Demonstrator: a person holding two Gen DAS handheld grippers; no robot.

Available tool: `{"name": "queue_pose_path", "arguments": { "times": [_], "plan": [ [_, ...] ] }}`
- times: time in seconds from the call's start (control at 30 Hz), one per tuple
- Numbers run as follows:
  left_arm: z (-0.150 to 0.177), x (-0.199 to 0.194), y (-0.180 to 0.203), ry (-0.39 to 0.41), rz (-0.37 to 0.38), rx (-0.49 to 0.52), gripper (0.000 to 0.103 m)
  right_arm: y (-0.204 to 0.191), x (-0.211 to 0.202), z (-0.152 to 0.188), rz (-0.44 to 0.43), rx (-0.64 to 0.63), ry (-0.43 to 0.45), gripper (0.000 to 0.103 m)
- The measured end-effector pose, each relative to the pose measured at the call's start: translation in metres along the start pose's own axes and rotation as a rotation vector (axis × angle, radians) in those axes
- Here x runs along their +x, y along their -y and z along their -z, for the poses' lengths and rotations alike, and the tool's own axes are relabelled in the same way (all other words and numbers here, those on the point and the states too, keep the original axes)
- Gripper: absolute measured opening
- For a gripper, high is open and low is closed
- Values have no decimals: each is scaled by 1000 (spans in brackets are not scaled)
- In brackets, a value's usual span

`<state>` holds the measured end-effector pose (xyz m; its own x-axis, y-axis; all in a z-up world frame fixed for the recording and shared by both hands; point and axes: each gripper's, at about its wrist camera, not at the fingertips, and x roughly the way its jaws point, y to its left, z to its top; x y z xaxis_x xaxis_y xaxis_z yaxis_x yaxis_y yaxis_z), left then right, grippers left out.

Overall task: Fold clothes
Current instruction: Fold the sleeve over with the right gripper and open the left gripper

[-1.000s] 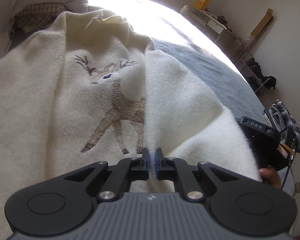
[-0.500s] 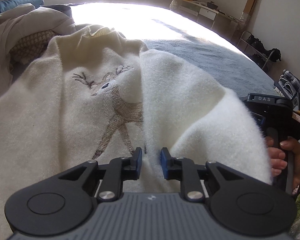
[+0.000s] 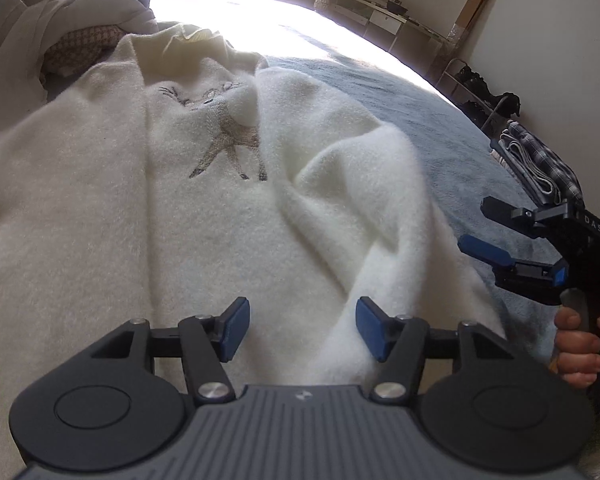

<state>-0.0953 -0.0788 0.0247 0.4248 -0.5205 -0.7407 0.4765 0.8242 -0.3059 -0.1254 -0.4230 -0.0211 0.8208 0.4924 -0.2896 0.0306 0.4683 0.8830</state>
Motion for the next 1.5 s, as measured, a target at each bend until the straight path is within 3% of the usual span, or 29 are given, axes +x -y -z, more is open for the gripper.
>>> {"name": "queue_pose_path", "arguments": {
  "times": [0.13,0.23,0.37,0.43,0.57,0.63,0.73,0.8,0.83,0.87,0.9,1.07,1.13,1.23,1.33,1.5],
  "plan": [
    [23,-8,17,8,25,7,65,-29,-8,42,-44,-57,-23,70],
    [39,-10,28,9,74,7,66,-50,-9,64,-4,-154,-19,78],
    [57,-10,43,20,88,50,69,-62,-5,80,133,-267,-2,77],
    [64,-12,49,24,101,71,69,-60,-5,84,178,-262,-5,74],
    [78,-19,63,49,69,168,69,-58,-13,91,140,-211,-12,74],
    [84,-23,71,73,52,231,69,-68,-16,95,123,-230,5,74],
    [92,-25,78,112,-3,321,69,-79,-4,100,163,-310,-10,74],
    [94,-28,76,125,-50,353,69,-85,5,102,197,-364,-27,66],
    [93,-31,73,125,-50,351,69,-87,9,104,214,-384,-35,37],
    [93,-36,67,129,-39,336,69,-83,8,104,228,-379,-39,11],
    [92,-42,60,132,-21,314,69,-80,5,104,239,-372,-38,7],
    [81,-60,1,145,161,26,69,-51,-37,100,242,-296,37,5],
    [69,-48,-18,118,213,-121,69,-31,-48,96,248,-222,51,5],
    [49,-20,-23,83,254,-227,67,-3,-57,92,202,-89,59,5],
    [31,8,-11,44,299,-269,66,6,-58,92,175,-50,59,6],
    [16,36,8,22,232,-255,63,-1,-62,95,173,-101,45,10]
  ]
}}
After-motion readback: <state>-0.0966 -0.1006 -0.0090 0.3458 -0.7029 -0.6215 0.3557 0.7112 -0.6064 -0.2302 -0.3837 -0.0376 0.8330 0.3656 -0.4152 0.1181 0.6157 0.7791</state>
